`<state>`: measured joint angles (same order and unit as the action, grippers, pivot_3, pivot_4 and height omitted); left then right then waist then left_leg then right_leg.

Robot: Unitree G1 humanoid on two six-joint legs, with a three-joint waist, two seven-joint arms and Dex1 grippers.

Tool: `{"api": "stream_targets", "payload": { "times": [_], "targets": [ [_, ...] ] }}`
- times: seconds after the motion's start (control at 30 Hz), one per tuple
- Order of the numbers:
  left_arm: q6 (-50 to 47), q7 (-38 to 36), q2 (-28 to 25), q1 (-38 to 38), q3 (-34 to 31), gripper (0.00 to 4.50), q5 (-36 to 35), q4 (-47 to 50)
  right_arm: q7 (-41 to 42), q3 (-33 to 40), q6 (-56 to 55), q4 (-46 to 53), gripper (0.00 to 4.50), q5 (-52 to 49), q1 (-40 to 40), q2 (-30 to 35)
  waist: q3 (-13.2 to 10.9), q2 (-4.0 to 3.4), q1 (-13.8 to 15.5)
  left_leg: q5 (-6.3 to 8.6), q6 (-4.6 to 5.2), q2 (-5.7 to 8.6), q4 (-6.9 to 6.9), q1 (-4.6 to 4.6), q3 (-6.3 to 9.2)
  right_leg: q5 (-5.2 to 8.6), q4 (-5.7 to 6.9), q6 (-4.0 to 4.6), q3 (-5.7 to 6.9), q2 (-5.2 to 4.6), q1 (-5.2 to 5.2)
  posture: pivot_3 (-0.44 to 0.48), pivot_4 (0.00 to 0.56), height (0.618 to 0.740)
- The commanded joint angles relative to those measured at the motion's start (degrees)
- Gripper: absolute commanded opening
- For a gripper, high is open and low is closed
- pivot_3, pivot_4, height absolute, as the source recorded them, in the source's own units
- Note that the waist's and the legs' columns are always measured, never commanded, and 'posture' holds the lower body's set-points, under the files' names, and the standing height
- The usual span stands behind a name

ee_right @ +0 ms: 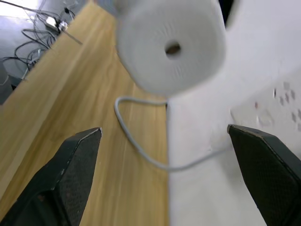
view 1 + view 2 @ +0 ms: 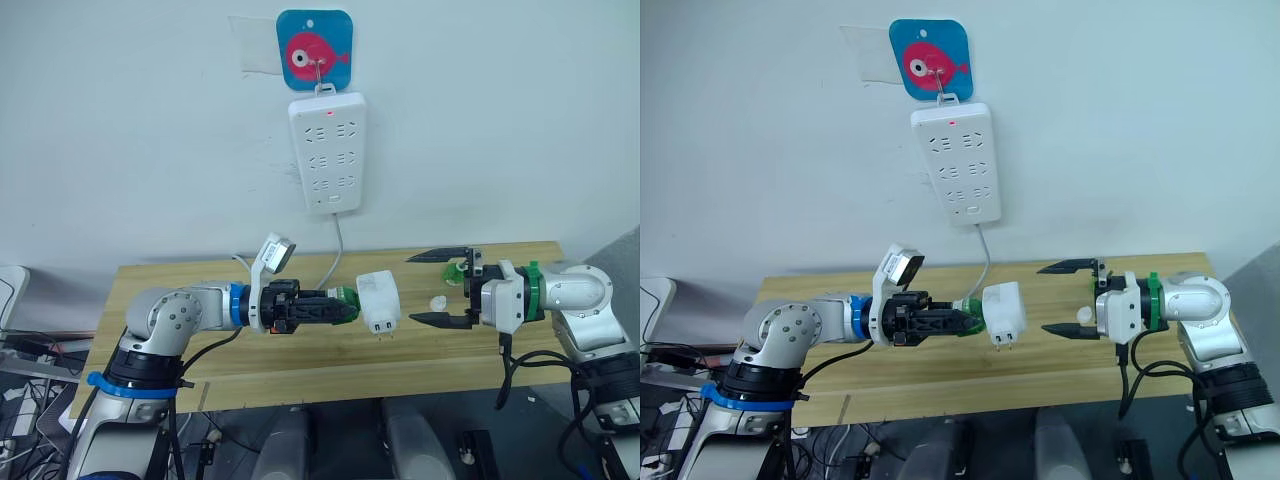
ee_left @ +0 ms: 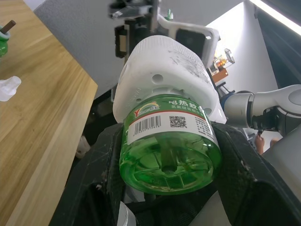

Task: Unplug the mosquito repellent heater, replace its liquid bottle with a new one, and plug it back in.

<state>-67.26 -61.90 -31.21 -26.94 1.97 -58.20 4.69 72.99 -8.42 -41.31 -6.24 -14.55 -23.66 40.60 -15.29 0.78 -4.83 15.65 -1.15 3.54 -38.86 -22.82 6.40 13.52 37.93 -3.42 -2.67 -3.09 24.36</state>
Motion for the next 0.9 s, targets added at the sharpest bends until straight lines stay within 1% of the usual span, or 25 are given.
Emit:
{"api": "stream_targets", "payload": {
  "times": [0.03, 0.27, 0.47, 0.63, 0.73, 0.83, 0.9],
  "targets": [
    [-0.2, -0.7, 0.7, -0.6, 0.2, 2.23, -1.0, 2.2, -0.2, -1.5, -2.9, 2.5, 4.48, -0.3, -1.5, -1.3, 0.0, 0.00, 0.0, 0.00, 0.00, 0.00, 0.00, 0.00, 0.00, 0.00, 0.00, 0.00, 0.00, 0.00, 0.00, -0.131, 0.205, 0.740],
    [-1.0, -0.2, 1.4, -0.8, 0.4, 2.23, -1.2, 2.2, -1.5, -4.0, -6.5, 3.1, 4.48, 1.2, -4.3, -3.4, 0.0, 0.00, 0.0, 0.00, -0.01, 0.00, -0.01, 0.00, 0.02, 0.00, 0.00, 0.00, 0.01, 0.00, 0.00, -0.132, 0.209, 0.740],
    [-2.7, 0.7, 2.1, -1.1, -0.9, 2.23, -2.3, 1.0, -3.3, -3.9, -11.3, 0.2, 4.48, 2.5, -6.5, -4.1, 0.0, 0.00, 0.0, 0.00, -0.01, 0.01, -0.02, 0.01, 0.01, 0.00, 0.01, 0.00, 0.00, 0.00, 0.00, -0.126, 0.212, 0.740],
    [-4.2, 0.9, 2.1, -1.2, -1.3, 2.23, -3.1, 0.7, -3.3, -5.0, -14.9, -1.2, 4.48, 1.0, -7.7, -4.2, 0.0, 0.00, 0.0, 0.00, -0.01, 0.00, -0.02, 0.01, 0.01, 0.00, 0.02, 0.01, 0.00, 0.00, 0.01, -0.126, 0.212, 0.740],
    [-4.6, 0.7, 1.9, -1.2, -1.1, 2.23, -3.2, 0.6, -3.1, -5.9, -15.4, -1.1, 3.89, 0.0, -8.2, -3.9, 0.0, -0.01, 0.0, 0.00, -0.01, 0.01, -0.02, 0.02, 0.01, 0.00, 0.03, 0.01, 0.00, 0.00, 0.00, -0.126, 0.212, 0.740],
    [-4.3, 0.4, 1.5, -1.1, -0.5, 2.23, -2.9, 0.7, -3.2, -6.6, -16.2, -1.2, 2.95, -0.5, -8.6, -3.6, 0.0, -0.01, 0.0, 0.00, -0.01, 0.01, -0.02, 0.02, 0.00, 0.00, 0.03, 0.01, -0.01, 0.01, 0.01, -0.125, 0.211, 0.740],
    [-4.4, 0.7, 1.6, -1.1, -0.7, 2.23, -3.0, 0.5, -3.0, -6.9, -16.4, -1.2, 2.96, -0.8, -8.7, -3.4, 0.0, -0.01, 0.0, 0.00, -0.01, 0.01, -0.02, 0.02, 0.01, 0.00, 0.03, 0.01, -0.01, 0.01, 0.01, -0.125, 0.211, 0.740]
  ]
}}
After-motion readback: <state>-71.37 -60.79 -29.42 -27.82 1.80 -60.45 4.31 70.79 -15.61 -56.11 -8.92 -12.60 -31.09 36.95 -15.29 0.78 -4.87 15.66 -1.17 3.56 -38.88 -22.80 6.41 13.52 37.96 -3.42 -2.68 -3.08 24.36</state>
